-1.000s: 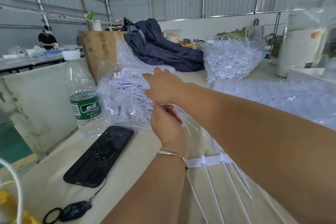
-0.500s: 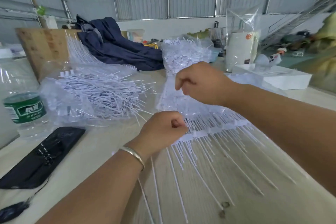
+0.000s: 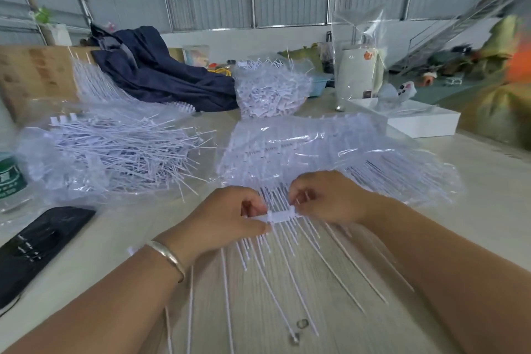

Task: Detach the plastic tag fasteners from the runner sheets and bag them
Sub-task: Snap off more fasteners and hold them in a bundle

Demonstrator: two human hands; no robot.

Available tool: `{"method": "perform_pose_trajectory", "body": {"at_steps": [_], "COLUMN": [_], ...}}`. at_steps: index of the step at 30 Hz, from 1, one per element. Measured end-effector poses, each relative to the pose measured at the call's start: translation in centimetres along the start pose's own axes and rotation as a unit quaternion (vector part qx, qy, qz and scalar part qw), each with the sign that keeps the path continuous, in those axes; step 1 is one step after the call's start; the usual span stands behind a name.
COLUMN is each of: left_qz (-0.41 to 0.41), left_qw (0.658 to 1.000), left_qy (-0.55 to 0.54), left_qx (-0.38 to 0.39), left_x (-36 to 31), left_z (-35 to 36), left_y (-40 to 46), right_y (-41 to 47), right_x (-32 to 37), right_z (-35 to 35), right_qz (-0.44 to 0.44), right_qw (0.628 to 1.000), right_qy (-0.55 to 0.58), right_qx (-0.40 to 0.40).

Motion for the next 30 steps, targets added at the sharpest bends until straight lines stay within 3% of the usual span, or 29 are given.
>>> {"method": "perform_pose_trajectory", "body": {"at_steps": [4, 11, 17, 19, 21, 23, 24, 27, 30], "left_qz": [0.008, 0.068, 0.036, 0.051, 0.082, 0.108, 0.108, 0.076, 0.042], "left_qw": [0.999, 0.991, 0.993, 0.994, 0.981, 0.93, 0.913, 0.922, 0.95], "left_qy": [0.021, -0.01, -0.064, -0.028, 0.127, 0.304, 0.339, 0.324, 0.257], "left_qx": [-0.048, -0.119, -0.088, -0.098, -0.12, -0.178, -0.197, -0.198, -0.172], "left_x": [-0.4, -2.0, -1.8, -2.4, -3.3, -4.6, -5.1, -5.1, -4.0], "left_z": [-0.4, -1.4, -1.1, -1.5, -1.8, -2.4, -2.7, -2.9, -2.7], "left_y": [-0.2, -0.6, -0.8, -0.9, -1.0, -1.2, -1.2, -1.4, -1.2], "right_y": [-0.5, -1.7, -2.9, -3.1, -3.3, -3.4, -3.5, -3.8, -3.4], "right_x": [0.2, 1.9, 4.8, 5.0, 4.5, 4.0, 3.7, 2.7, 1.6], "right_z": [-0.3, -2.4, -3.2, -4.0, -4.7, -5.5, -6.0, -7.5, -7.1], "right_qz": [-0.012, -0.068, -0.176, -0.182, -0.168, -0.154, -0.148, -0.122, -0.084], "right_qw": [1.0, 0.987, 0.942, 0.932, 0.931, 0.924, 0.918, 0.903, 0.911], "right_qy": [0.006, 0.016, -0.135, -0.151, -0.163, -0.182, -0.192, -0.217, -0.253], "right_qx": [0.002, -0.141, -0.252, -0.276, -0.281, -0.298, -0.315, -0.351, -0.316]}}
Point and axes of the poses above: each hand's wrist, its own y-axis towards the middle knuckle, its own z-axis out of the palm, x = y × z, the point moved 4 cm from there along y, towards the middle knuckle, and after that the axes turned 12 degrees about y, right-handed, at the moved point
